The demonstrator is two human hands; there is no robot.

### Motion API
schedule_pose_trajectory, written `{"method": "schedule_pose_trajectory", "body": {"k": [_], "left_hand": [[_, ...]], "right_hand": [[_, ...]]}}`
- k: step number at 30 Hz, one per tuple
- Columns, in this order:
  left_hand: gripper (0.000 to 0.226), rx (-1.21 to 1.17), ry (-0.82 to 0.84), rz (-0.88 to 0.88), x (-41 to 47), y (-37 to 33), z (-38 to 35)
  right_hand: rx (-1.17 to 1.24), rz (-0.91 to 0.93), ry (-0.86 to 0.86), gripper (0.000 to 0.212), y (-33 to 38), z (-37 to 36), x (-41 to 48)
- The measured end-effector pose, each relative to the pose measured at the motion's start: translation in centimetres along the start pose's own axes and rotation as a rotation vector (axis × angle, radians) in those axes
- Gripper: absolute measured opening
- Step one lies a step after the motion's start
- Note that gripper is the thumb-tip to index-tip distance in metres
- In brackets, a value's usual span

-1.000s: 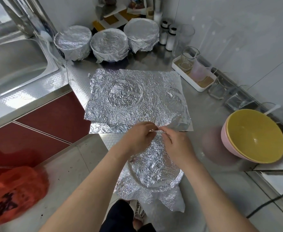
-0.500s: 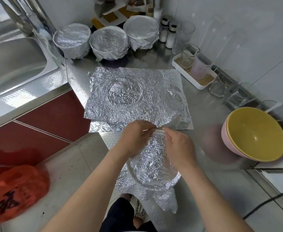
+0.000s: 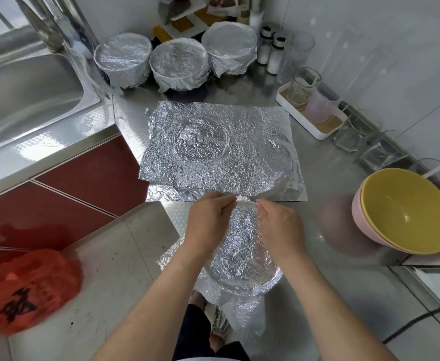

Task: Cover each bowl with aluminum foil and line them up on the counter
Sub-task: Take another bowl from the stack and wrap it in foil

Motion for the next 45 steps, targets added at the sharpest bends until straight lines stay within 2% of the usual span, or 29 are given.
{"method": "schedule_pose_trajectory", "body": {"k": [4, 8, 12, 16, 18, 24, 27, 29, 31, 34, 39, 45], "left_hand": [[0.022, 0.090, 0.018, -0.088, 0.2, -1.2, -0.4], [0.034, 0.123, 0.015, -0.022, -0.8, -0.5, -0.3], [0.045, 0.154, 0.076, -0.005, -2.2, 0.0, -1.5], [0.041, 0.170, 0.071, -0.034, -2.3, -0.1, -1.9], [0.040, 0.148, 0.060, -0.034, -2.4, -0.2, -1.8], [0.037, 0.122, 0.012, -0.056, -3.4, 0.3, -0.9], [0.034, 0.146, -0.033, -0.029, -3.8, 1.0, -0.4], [0.030, 0.160, -0.070, 0.012, -3.6, 1.5, 0.1], [0.025, 0.163, -0.097, 0.020, -3.3, 1.5, 0.4], [0.020, 0.121, -0.105, 0.034, -3.1, 1.5, 0.8], [0.019, 0.071, -0.105, 0.046, -2.9, 1.9, 0.7], [0.017, 0.072, -0.074, -0.008, -2.7, 1.5, 0.6]], "right_hand": [[0.071, -0.180, -0.084, 0.026, -1.4, 0.7, -1.5], [0.150, -0.299, -0.087, 0.032, -3.2, 0.7, -2.8], [0.083, -0.235, 0.058, 0.045, -2.4, 0.3, -2.2], [0.165, -0.158, 0.146, 0.052, -0.9, -0.2, -0.4], [0.106, -0.164, 0.183, 0.052, -0.7, -0.7, -0.2], [0.108, -0.151, 0.222, 0.046, 0.1, -1.6, -0.9], [0.228, -0.178, 0.232, 0.044, 0.0, -1.5, -1.1], [0.342, -0.218, 0.211, 0.030, -0.5, -1.3, -0.9], [0.417, -0.209, 0.169, 0.034, -0.7, -1.0, -0.2], [0.412, -0.135, 0.214, 0.041, 0.0, -1.2, 0.2], [0.340, -0.046, 0.208, 0.029, 0.2, -1.8, -0.3], [0.352, -0.059, 0.171, 0.023, -0.4, -1.8, -0.7]]}}
Point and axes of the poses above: each hand's wrist, its own x-axis towards the middle knuckle, its own z-axis out of the back of the hand, y = z × x, the point moved 7 cm from there along x, towards the middle knuckle, and after that the axes turned 5 degrees about y, right-handed, at the moved point
